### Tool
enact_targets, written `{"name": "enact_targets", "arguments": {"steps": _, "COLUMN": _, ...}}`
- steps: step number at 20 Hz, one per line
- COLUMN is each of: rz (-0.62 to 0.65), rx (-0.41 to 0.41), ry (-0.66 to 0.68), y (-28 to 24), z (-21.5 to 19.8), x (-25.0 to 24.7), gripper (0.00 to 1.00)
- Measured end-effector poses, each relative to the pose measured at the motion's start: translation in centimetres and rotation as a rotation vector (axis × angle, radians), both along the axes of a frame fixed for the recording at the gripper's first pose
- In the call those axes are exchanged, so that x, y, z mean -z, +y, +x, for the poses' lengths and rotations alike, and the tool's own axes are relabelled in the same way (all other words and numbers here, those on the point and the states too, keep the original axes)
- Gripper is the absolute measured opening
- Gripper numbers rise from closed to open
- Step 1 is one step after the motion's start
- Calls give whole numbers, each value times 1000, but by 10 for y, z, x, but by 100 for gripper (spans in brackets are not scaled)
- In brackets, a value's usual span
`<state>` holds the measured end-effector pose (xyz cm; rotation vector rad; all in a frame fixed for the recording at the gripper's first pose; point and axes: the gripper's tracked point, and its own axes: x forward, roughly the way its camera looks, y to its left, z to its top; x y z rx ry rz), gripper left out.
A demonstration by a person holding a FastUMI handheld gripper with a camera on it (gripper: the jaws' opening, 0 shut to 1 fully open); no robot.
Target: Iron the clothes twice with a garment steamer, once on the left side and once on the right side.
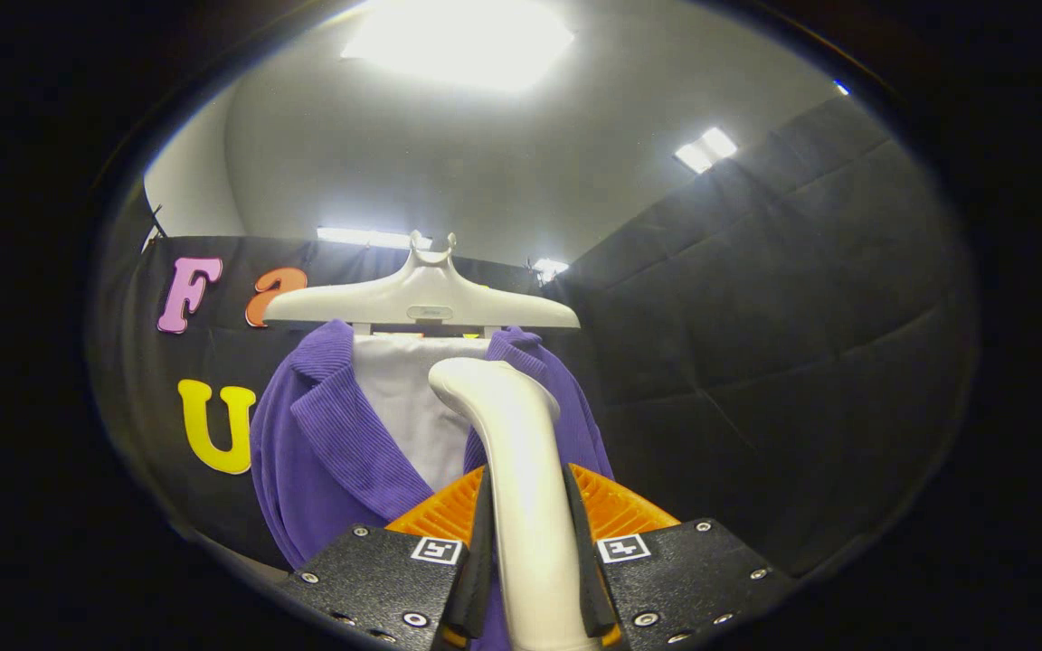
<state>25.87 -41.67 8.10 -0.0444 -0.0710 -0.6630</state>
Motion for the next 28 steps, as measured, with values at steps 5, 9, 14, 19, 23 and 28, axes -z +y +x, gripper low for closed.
{"name": "enact_targets", "arguments": {"steps": 5, "rz": 38, "rx": 14, "ry": 51, "y": -3, "z": -10, "x": 44, "gripper": 39}}
{"name": "enact_targets", "arguments": {"steps": 9, "rz": 65, "rx": 24, "ry": 102, "y": 0, "z": -22, "x": 75, "gripper": 40}}
{"name": "enact_targets", "arguments": {"steps": 14, "rz": 111, "rx": 34, "ry": 155, "y": 7, "z": -41, "x": 112, "gripper": 40}}
{"name": "enact_targets", "arguments": {"steps": 19, "rz": 153, "rx": 47, "ry": 192, "y": 10, "z": -62, "x": 139, "gripper": 40}}
{"name": "enact_targets", "arguments": {"steps": 23, "rz": 199, "rx": 69, "ry": 228, "y": 10, "z": -76, "x": 171, "gripper": 40}}
{"name": "enact_targets", "arguments": {"steps": 28, "rz": 242, "rx": 76, "ry": 297, "y": 9, "z": -92, "x": 213, "gripper": 40}}
